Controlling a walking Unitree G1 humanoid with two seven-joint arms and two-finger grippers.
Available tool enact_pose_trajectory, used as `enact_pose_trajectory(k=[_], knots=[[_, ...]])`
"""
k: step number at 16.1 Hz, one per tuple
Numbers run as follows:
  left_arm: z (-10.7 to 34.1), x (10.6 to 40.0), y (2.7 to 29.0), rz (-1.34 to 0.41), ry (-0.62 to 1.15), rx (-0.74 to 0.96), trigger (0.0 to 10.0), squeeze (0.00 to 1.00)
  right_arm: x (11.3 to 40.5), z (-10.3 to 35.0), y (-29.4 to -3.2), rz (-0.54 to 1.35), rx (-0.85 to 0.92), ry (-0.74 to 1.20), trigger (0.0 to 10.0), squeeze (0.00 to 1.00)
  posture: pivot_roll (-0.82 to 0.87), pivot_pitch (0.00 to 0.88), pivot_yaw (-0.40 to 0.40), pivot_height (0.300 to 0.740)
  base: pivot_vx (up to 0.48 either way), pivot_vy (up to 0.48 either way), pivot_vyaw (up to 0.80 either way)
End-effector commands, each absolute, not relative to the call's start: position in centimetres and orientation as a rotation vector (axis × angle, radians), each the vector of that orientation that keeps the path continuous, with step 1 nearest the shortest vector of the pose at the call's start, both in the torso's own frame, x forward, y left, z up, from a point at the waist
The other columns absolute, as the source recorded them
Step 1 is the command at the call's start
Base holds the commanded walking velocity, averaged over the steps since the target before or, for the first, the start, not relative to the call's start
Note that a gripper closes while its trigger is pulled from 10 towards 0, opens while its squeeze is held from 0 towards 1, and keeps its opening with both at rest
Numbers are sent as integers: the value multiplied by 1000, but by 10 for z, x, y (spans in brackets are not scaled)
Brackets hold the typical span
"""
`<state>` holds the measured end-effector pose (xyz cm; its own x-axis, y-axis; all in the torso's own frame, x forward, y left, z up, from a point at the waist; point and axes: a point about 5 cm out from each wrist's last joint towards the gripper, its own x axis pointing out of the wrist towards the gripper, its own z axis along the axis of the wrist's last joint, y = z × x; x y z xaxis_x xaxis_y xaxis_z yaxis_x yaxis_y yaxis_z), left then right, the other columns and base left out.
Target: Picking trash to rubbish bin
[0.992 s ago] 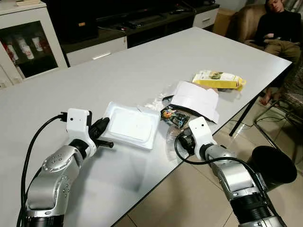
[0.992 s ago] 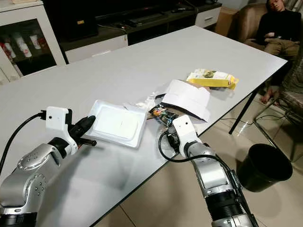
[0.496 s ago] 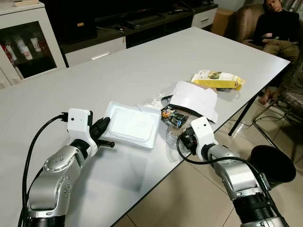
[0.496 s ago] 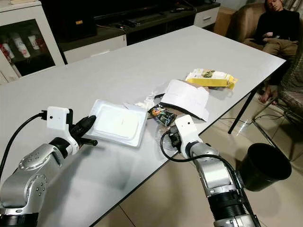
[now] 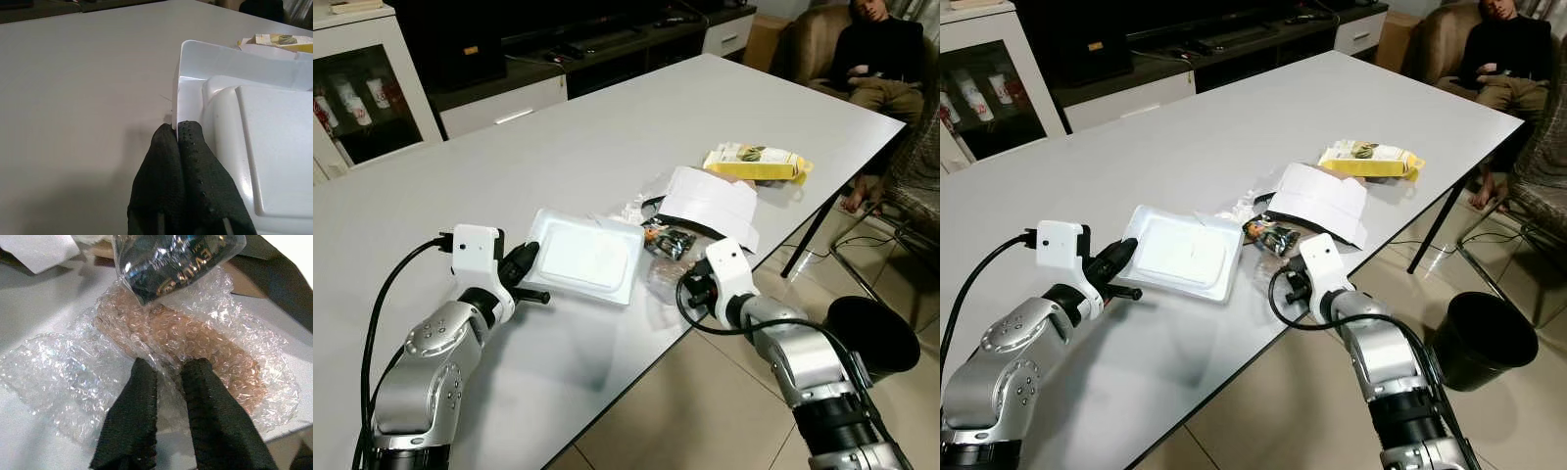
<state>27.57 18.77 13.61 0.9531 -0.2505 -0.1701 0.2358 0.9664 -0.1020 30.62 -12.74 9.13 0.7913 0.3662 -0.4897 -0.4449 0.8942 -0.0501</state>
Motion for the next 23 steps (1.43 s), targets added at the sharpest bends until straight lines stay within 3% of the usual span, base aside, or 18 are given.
enact_pose_trajectory(k=[1,6,11,16,23], knots=[[142,280,190,-230,157,-70,0,0,310,101,-126,453,-152,469,0,0,-44,0,9,740,0,0,0],[144,281,191,-225,150,-66,0,0,314,129,-124,483,-158,405,0,0,-44,0,10,740,0,0,0],[143,275,192,-217,154,-67,0,0,291,124,-134,490,-168,447,0,0,-48,0,15,740,0,0,0],[151,276,196,-194,127,-71,0,0,275,153,-148,466,-118,392,0,0,-50,0,17,740,0,0,0],[152,275,198,-191,135,-52,0,0,246,162,-142,493,-39,424,0,0,-61,0,21,740,0,0,0]])
